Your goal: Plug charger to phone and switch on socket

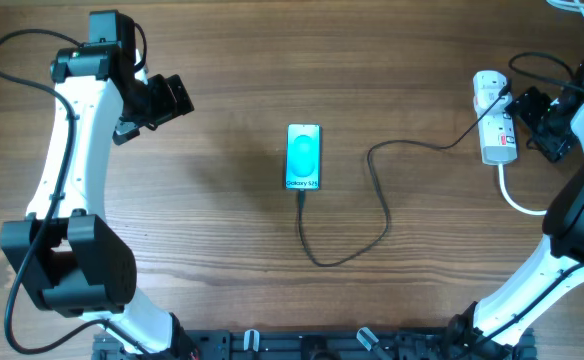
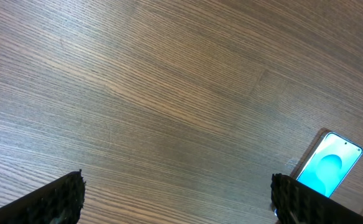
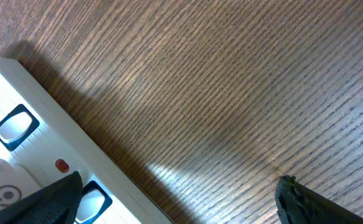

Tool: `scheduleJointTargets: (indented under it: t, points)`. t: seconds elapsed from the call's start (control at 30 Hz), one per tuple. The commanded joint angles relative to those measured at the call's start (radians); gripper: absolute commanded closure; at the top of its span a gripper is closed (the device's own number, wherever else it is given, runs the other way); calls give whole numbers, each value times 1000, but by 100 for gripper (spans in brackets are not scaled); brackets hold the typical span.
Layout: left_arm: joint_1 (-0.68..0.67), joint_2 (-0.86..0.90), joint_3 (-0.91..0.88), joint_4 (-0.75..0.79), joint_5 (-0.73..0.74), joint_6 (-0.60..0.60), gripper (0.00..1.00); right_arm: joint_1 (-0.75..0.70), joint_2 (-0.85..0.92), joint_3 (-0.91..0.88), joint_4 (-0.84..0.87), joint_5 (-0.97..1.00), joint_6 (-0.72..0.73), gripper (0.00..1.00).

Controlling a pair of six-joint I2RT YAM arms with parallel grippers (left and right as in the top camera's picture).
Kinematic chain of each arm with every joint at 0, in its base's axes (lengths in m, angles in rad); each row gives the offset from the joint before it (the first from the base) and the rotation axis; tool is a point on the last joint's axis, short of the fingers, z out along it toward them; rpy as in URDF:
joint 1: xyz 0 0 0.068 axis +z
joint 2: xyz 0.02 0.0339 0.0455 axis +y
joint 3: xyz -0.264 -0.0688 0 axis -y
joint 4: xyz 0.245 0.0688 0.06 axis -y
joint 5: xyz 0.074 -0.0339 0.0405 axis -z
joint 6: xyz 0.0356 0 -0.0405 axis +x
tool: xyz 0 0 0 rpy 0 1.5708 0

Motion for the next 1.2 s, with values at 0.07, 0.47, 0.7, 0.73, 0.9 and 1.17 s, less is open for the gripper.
scheduleJointTargets:
  t: [0.07,0.47,0.7,0.73,0.9,1.17]
  points:
    - [2,-5,1,0,-13,-9,0,45,46,-16,-43,-121,-99,0]
    - [2,-5,1,0,-13,-9,0,40,42,-14,-136,-82,-80,0]
    - [2,-5,1,0,-13,-9,0,-6,-124,-14,-321,56,44,0]
    - [2,-5,1,0,-13,-9,0,-7,-165,-14,-345,92,46,0]
    - [2,-5,1,0,-13,-9,0,-3,-375,-14,-441,127,38,0]
    - [2,-5,1,0,-13,-9,0,219,-690,-15,-586,120,29,0]
